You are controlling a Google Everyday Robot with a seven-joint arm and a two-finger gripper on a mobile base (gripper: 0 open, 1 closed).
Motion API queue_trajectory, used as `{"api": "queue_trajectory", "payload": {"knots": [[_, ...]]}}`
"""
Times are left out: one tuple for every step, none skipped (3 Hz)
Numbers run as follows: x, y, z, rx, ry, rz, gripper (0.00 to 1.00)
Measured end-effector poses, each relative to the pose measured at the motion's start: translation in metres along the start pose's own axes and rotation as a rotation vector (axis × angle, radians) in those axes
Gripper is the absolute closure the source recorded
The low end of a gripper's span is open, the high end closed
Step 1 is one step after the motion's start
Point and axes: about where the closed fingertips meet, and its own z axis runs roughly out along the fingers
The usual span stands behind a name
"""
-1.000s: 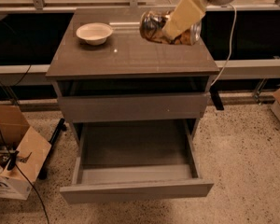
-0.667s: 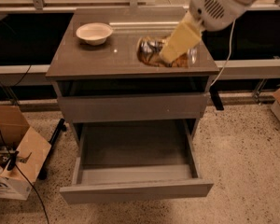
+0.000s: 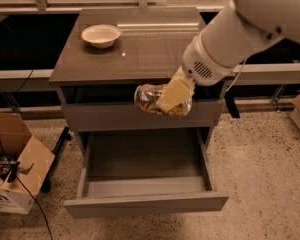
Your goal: Place orange can into middle drawer
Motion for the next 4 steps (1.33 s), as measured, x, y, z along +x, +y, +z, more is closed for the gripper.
{"api": "queue_trajectory", "payload": {"knots": [[0.015,0.004,0.051,-0.040,-0.022,0.009,1.00],[0.029,-0.006,0.113,-0.067,-0.048,0.041,1.00],[0.027,-0.011,0.115,-0.056,-0.052,0.047,1.00],[0.016,-0.042,0.115,0.024,-0.090,0.065,1.00]]}}
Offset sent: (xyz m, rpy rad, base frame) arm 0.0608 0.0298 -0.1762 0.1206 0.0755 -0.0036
